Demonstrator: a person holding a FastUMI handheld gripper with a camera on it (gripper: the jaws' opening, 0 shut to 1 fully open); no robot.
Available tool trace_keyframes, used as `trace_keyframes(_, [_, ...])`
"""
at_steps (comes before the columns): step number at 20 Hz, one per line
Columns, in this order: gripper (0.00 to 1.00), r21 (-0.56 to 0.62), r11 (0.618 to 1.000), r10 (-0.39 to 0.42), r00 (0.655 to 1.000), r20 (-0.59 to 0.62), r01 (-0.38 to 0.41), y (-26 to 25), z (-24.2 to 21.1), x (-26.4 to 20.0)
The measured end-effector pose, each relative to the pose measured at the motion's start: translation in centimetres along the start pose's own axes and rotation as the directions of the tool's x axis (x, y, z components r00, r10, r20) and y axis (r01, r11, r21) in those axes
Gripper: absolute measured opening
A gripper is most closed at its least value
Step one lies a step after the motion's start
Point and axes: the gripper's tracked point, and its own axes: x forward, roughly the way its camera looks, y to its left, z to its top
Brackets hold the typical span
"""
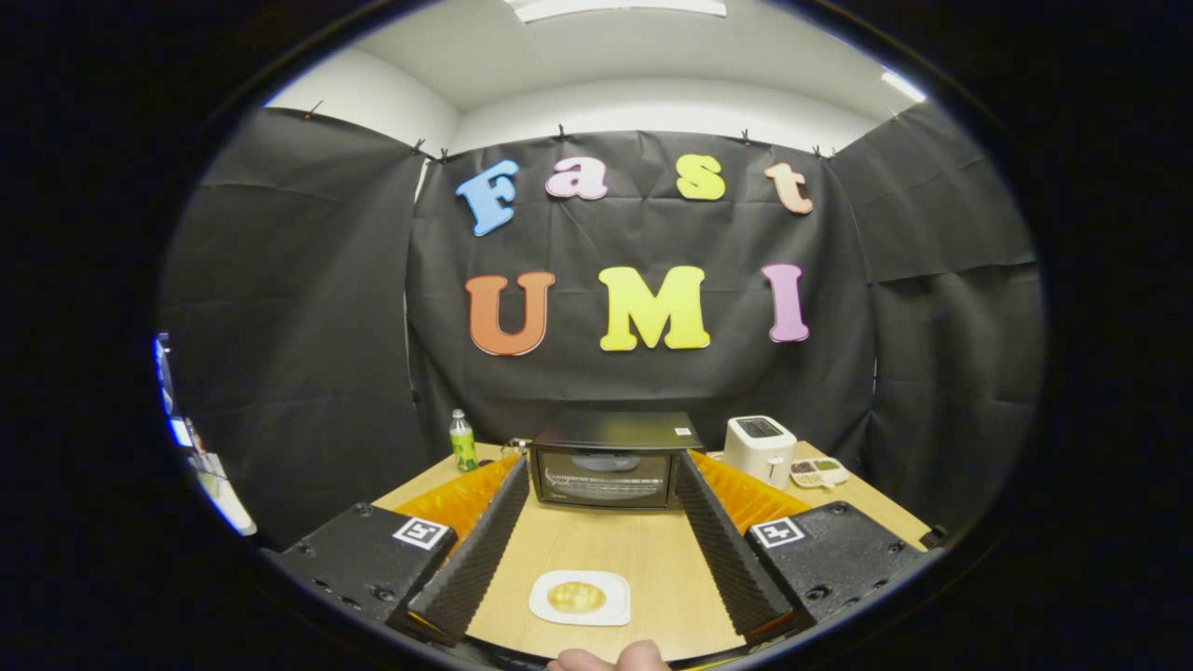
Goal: Open the toaster oven, put the food inside, and close the toaster oven door.
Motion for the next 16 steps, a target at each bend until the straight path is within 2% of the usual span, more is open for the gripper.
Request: trace_keyframes(16, [1.00, 0.002, 0.999, -0.036, 0.999, 0.032, 0.036, -1.3, 0.7, 3.1])
